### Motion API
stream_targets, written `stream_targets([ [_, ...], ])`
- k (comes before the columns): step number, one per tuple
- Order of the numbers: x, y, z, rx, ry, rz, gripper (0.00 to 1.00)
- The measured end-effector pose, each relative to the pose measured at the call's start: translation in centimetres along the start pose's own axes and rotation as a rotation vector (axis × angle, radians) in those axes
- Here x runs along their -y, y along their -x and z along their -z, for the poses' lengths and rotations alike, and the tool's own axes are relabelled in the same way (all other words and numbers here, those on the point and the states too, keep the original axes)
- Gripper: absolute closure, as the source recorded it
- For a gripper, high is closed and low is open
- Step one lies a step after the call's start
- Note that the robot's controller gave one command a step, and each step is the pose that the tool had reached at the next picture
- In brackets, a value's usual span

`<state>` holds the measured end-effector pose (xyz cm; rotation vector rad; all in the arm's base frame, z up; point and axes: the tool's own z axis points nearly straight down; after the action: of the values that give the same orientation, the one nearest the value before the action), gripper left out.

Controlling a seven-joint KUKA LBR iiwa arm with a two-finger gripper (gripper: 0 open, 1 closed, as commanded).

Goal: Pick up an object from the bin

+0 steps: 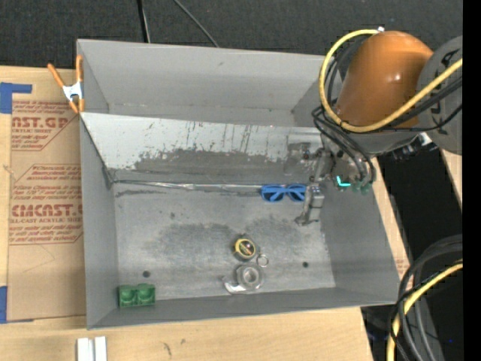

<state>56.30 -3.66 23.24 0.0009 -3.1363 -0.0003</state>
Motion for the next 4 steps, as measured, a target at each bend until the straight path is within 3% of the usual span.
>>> stream_targets([
  [1,4.6,2.4,-13.4,0.001,0.0,0.202,0.0],
  [2,9.4,3.1,-14.8,0.007,-0.002,0.114,0.0],
  [3,6.3,3.1,-16.2,0.007,0.0,0.051,0.0],
  [4,4.4,2.3,-16.2,0.008,0.0,0.084,0.0],
])
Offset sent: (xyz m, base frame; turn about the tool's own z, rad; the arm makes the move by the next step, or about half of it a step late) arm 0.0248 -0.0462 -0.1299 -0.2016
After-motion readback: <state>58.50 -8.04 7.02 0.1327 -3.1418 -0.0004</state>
